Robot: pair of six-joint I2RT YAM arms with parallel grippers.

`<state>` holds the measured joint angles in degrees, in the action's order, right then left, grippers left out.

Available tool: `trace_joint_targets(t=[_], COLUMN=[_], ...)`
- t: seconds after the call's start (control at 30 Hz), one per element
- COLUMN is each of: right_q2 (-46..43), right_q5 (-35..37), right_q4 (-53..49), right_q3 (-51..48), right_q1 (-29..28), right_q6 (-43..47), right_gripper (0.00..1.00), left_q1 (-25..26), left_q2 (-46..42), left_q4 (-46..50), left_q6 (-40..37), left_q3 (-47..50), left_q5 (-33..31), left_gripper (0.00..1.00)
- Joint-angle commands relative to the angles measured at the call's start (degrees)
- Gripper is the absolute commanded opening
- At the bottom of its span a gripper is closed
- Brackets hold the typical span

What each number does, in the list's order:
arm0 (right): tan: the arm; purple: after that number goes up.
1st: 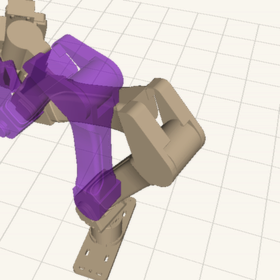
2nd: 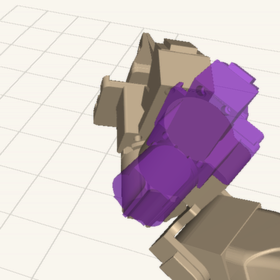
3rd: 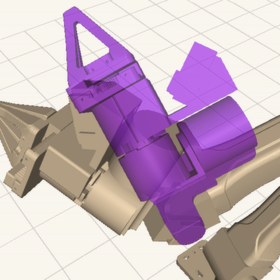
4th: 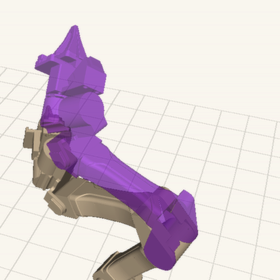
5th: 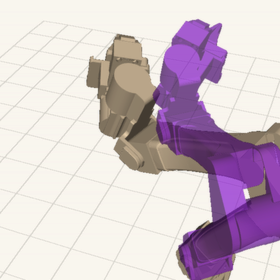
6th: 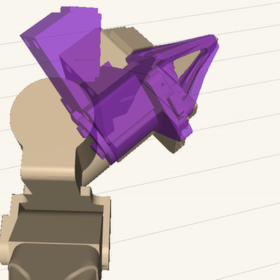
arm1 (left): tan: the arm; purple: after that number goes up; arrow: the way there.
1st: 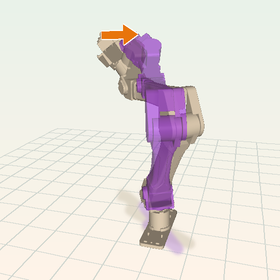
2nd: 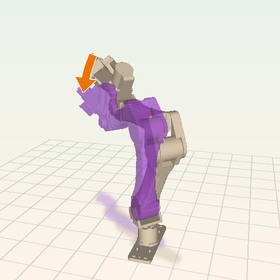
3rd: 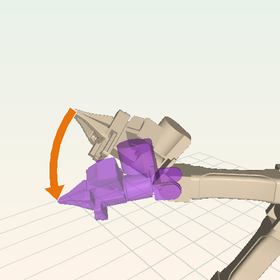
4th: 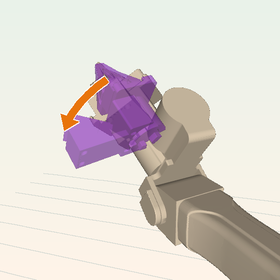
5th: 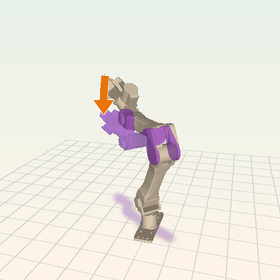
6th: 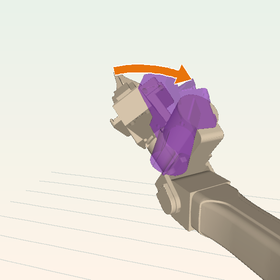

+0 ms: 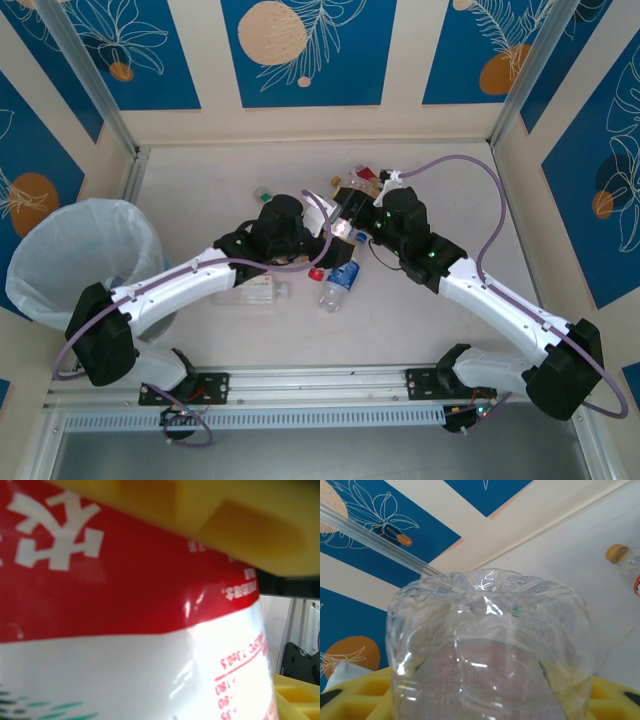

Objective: Put the plastic bottles in the bin

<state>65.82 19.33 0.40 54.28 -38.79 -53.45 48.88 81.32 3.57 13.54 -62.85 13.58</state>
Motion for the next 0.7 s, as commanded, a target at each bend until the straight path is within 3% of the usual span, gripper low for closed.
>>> trace_joint_targets(t=[0.0, 0.4, 0.67], right_q2=[-0.6, -3.0, -6.7], right_q5=[0.4, -3.4, -3.9], right_q4=[0.8, -0.4, -4.3], right_q3=[1.5, 0.1, 0.1], right_q1=[0.0, 4.4, 7.7], right_q6=[-1.4, -5.8, -2.7], right_gripper=[0.57, 0.78, 0.94], left_q1=[0.5, -0.9, -2.0], left_q2=[1.7, 4.0, 3.3], left_q4=[0.9, 4.0, 5.3], left_q6=[-0.7, 0.9, 1.9], left_q3=[-2.0, -4.0, -3.7], left_q5=[-1.3, -4.4, -6.7], left_gripper=[0.7, 0.66, 0.64])
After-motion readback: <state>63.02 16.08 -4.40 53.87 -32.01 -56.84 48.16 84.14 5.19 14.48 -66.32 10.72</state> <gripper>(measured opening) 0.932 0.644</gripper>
